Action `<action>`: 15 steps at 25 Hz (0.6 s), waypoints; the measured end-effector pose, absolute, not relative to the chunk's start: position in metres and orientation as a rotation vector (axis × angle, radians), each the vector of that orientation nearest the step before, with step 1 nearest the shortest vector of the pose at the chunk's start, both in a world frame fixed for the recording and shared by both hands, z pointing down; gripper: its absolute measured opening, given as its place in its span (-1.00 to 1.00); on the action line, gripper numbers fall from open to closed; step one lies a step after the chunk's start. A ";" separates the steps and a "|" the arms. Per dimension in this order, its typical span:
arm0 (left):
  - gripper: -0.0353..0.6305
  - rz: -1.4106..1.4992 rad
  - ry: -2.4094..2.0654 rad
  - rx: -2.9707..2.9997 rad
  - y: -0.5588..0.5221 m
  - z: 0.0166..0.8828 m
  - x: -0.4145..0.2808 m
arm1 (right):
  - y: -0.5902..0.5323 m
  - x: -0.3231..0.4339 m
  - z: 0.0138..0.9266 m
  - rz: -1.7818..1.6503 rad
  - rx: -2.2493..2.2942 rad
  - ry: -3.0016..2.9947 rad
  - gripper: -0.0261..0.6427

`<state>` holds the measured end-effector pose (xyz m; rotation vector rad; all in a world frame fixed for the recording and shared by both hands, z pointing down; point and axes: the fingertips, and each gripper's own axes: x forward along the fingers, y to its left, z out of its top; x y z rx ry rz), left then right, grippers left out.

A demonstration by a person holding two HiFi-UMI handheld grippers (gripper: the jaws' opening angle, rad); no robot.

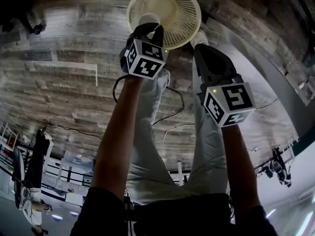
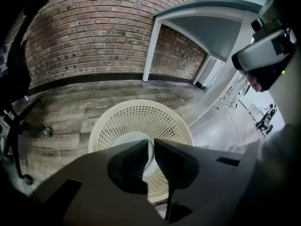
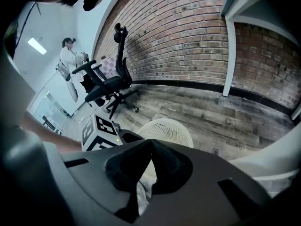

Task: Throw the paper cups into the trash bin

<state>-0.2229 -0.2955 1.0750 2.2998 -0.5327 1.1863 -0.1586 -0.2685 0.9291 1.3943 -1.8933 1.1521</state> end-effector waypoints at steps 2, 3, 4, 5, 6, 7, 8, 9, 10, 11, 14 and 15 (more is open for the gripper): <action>-0.71 1.161 -0.523 2.281 -0.296 1.071 -0.222 | -0.266 -0.161 0.929 1.157 1.389 -1.893 -0.91; -0.62 1.151 -0.517 2.280 -0.297 1.068 -0.222 | -0.267 -0.162 0.928 1.159 1.389 -1.895 -0.91; -0.62 1.145 -0.513 2.282 -0.298 1.065 -0.221 | -0.268 -0.162 0.926 1.161 1.389 -1.896 -0.91; -0.62 1.142 -0.511 2.282 -0.299 1.063 -0.222 | -0.269 -0.163 0.925 1.163 1.391 -1.897 -0.91; -0.62 1.143 -0.512 2.281 -0.299 1.061 -0.222 | -0.271 -0.163 0.923 1.164 1.393 -1.898 -0.91; -0.62 1.146 -0.513 2.278 -0.300 1.059 -0.224 | -0.273 -0.163 0.921 1.163 1.396 -1.901 -0.91; -0.62 1.146 -0.517 2.275 -0.301 1.057 -0.226 | -0.276 -0.163 0.919 1.159 1.398 -1.905 -0.91; -0.62 1.144 -0.522 2.273 -0.301 1.055 -0.229 | -0.279 -0.164 0.917 1.155 1.399 -1.911 -0.91; -0.62 1.139 -0.526 2.272 -0.301 1.052 -0.231 | -0.282 -0.165 0.915 1.150 1.398 -1.916 -0.91; -0.62 1.132 -0.529 2.269 -0.300 1.048 -0.234 | -0.284 -0.166 0.912 1.145 1.396 -1.920 -0.91; -0.67 1.114 -0.538 2.264 -0.296 1.035 -0.240 | -0.287 -0.167 0.904 1.134 1.386 -1.927 -0.91; -0.70 1.106 -0.540 2.267 -0.295 1.030 -0.242 | -0.288 -0.167 0.901 1.130 1.383 -1.929 -0.91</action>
